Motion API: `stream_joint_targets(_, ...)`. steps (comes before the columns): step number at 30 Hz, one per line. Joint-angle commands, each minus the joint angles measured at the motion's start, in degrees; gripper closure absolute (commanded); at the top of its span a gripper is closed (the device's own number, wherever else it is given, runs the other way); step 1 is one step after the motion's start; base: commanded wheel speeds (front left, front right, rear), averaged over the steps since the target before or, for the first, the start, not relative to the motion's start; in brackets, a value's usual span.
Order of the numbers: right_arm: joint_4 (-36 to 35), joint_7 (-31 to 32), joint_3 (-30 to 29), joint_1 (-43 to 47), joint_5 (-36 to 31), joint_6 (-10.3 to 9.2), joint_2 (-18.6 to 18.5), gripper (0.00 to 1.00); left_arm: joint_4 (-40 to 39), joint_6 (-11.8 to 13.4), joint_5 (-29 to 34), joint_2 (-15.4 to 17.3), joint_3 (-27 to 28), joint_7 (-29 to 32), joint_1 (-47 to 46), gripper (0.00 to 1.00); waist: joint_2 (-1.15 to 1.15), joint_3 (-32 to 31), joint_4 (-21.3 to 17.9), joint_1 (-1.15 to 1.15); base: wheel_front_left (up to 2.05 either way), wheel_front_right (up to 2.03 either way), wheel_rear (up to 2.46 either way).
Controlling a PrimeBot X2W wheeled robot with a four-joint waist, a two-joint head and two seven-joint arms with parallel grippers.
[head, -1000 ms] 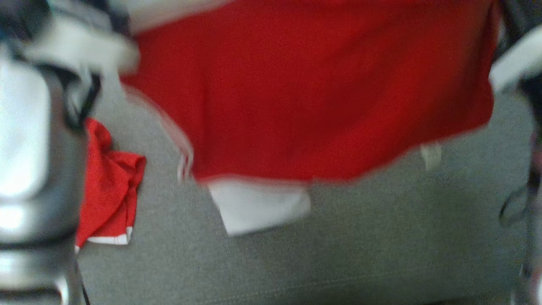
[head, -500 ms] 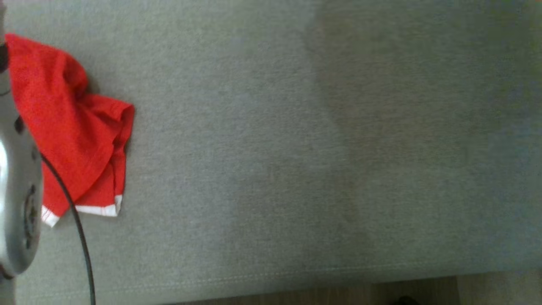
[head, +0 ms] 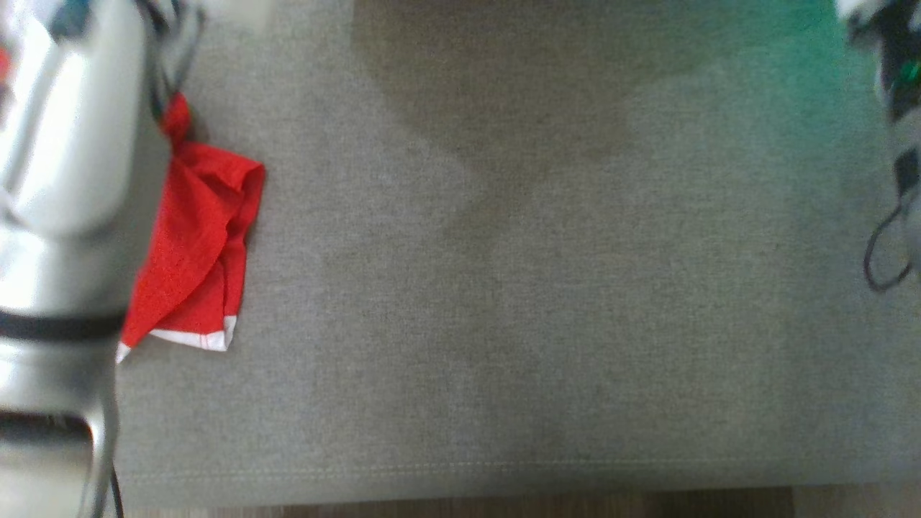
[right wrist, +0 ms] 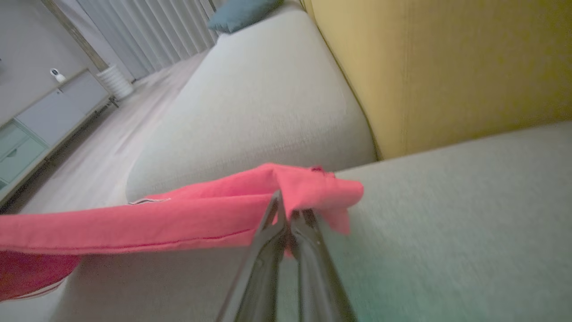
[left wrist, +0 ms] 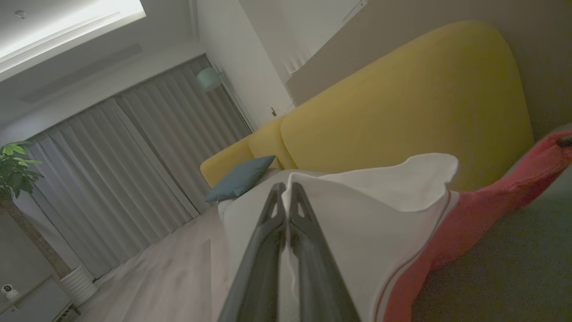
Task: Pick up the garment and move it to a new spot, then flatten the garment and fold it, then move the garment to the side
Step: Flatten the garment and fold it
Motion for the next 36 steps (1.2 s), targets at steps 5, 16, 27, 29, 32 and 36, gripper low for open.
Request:
stream_joint_targets(5,-2.85,4.61,8.04,7.46,5.48,-0.04,-4.13,1.0,-3.99,0.17,-1.89,5.65,-0.27,-0.26,10.66,1.0,0.0,-5.31,0.1,0.0,0.0,0.0,0.0)
stream_joint_targets(16,-6.58,14.32,23.24,17.5,9.81,-0.04,-13.26,1.0,-0.86,-3.06,-7.83,10.65,-6.53,-0.27,26.05,1.0,0.0,-12.77,0.5,0.0,0.0,0.0,0.0)
stream_joint_targets(27,-8.9,20.21,36.07,22.66,10.9,-0.04,-19.42,1.0,-1.55,-3.46,-14.13,13.8,-16.05,2.11,31.55,1.0,0.0,-17.99,1.41,0.0,0.0,0.0,0.0)
stream_joint_targets(29,-9.29,21.61,37.53,23.46,12.08,-0.04,-19.96,1.0,-2.68,-3.46,-16.0,14.62,-18.1,3.15,32.46,1.0,0.0,-18.98,1.51,0.0,0.0,0.0,0.0)
stream_joint_targets(32,-10.07,23.8,39.27,24.78,14.22,-0.04,-20.86,1.0,-4.96,-3.47,-19.89,16.05,-21.12,5.1,33.76,1.0,0.0,-20.56,1.61,0.0,0.0,0.0,0.0)
stream_joint_targets(36,-12.04,26.94,42.0,26.97,16.98,-0.04,-22.63,1.0,-10.17,-3.47,-27.12,19.58,-26.95,8.82,35.3,1.0,0.0,-23.07,1.5,0.0,0.0,0.0,0.0)
